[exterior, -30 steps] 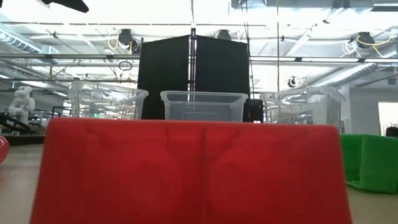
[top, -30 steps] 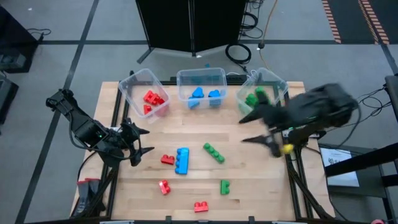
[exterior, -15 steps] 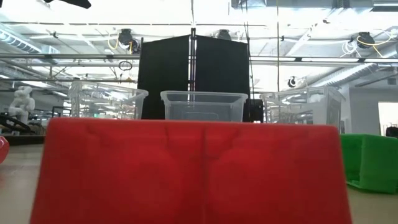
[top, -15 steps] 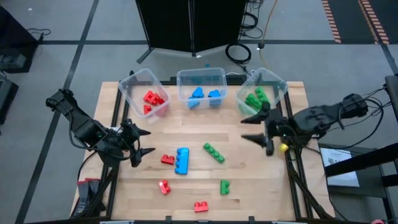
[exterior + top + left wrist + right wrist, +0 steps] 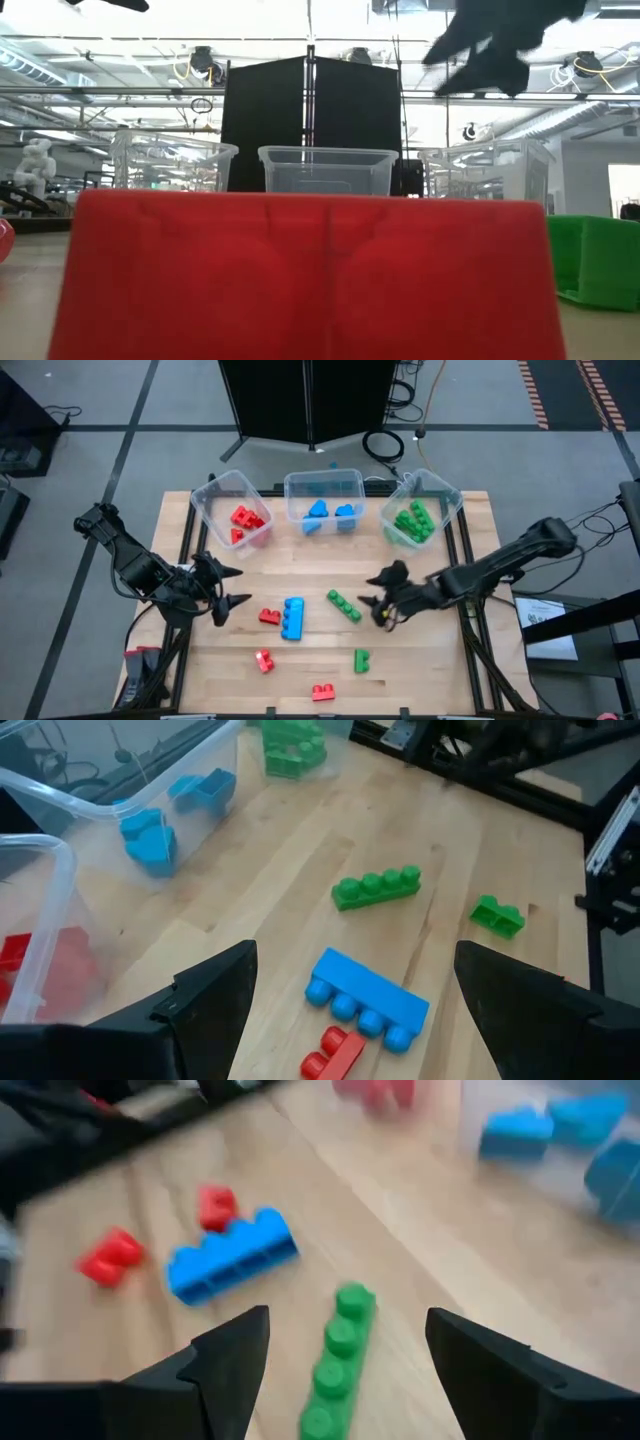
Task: Sort blocks
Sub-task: Put the green game piece into the right transparent bin
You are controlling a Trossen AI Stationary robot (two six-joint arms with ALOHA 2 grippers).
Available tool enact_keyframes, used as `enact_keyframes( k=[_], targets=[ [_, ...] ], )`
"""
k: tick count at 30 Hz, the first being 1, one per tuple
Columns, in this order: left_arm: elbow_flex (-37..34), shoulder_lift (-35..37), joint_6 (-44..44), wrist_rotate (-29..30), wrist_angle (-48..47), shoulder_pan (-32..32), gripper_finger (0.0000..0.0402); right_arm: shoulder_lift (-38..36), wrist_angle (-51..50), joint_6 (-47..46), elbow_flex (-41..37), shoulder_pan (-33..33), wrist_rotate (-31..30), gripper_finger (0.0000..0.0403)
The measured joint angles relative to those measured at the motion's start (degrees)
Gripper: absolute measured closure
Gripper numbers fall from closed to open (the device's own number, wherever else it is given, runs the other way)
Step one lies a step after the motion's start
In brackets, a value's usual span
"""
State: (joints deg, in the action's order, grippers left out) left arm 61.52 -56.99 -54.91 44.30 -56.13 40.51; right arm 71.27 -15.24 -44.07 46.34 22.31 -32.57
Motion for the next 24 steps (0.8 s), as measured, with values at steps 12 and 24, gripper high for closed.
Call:
enact_keyframes(
  k=[12, 24],
  targets=[
    [0.0, 0.0, -1.8, 0.9, 0.2, 0.0, 0.0066, 22.4, -2.0, -0.8, 7.4, -2.2, 1.3, 0.0138],
    [0.0, 0.0, -1.8, 0.9, 0.1, 0.0, 0.0066, 33.3, -1.5, -0.1, 10.1, -3.9, 9.9, 0.0138]
  ],
)
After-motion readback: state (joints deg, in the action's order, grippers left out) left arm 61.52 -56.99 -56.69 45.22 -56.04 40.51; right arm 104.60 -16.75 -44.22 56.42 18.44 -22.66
